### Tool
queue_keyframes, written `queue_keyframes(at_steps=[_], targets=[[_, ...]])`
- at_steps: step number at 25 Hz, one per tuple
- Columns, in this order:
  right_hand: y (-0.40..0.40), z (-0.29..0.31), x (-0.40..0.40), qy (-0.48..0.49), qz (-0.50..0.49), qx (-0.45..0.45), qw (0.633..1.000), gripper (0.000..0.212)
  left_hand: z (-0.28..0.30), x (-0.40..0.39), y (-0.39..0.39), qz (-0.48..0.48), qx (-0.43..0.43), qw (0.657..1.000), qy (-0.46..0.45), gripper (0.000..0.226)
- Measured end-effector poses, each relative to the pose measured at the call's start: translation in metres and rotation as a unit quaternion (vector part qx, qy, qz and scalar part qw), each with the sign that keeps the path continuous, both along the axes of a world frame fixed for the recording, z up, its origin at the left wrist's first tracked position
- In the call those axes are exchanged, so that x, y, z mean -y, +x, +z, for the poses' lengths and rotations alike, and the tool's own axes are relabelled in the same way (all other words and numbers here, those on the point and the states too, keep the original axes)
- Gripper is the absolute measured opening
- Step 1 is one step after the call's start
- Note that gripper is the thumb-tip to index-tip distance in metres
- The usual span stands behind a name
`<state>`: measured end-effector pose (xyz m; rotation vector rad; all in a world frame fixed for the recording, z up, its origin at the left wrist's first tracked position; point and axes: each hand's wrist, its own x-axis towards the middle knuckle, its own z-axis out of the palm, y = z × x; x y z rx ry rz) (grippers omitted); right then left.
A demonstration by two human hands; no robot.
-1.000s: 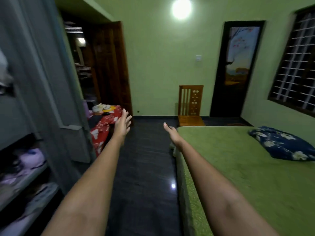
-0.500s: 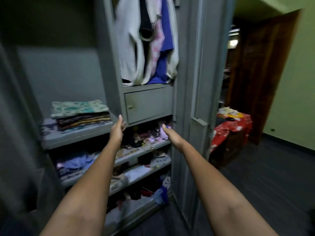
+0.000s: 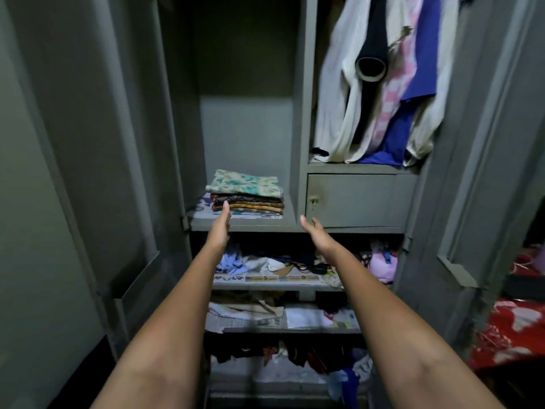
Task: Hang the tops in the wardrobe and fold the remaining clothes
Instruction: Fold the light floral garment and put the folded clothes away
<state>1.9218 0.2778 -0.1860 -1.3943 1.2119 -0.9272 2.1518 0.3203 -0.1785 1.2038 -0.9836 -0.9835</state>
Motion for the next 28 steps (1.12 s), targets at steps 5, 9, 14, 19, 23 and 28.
queue_keyframes(at_steps=[5,9,14,19,23,28], targets=[[-0.033,0.004,-0.004,-0.004,0.075,-0.014,0.997,0.080,0.001,-0.031,-0.050,0.055,-0.023,0.998,-0.009,0.066],[-0.020,-0.023,-0.008,0.035,0.135,0.007,0.990,0.081,-0.015,-0.095,-0.064,0.132,-0.030,0.990,0.046,0.063],[0.061,-0.069,-0.082,0.040,0.282,-0.013,0.959,0.081,-0.049,-0.227,-0.033,0.259,-0.053,0.960,0.096,0.063],[0.150,-0.095,-0.181,0.076,0.451,-0.044,0.888,0.087,-0.074,-0.373,0.027,0.420,-0.057,0.899,0.114,0.070],[0.197,-0.099,-0.259,0.059,0.544,-0.082,0.833,0.085,-0.086,-0.475,0.041,0.528,-0.057,0.840,0.112,0.087],[0.235,-0.093,-0.322,0.061,0.613,-0.059,0.785,0.082,-0.082,-0.536,0.046,0.585,-0.057,0.803,0.099,0.082]])
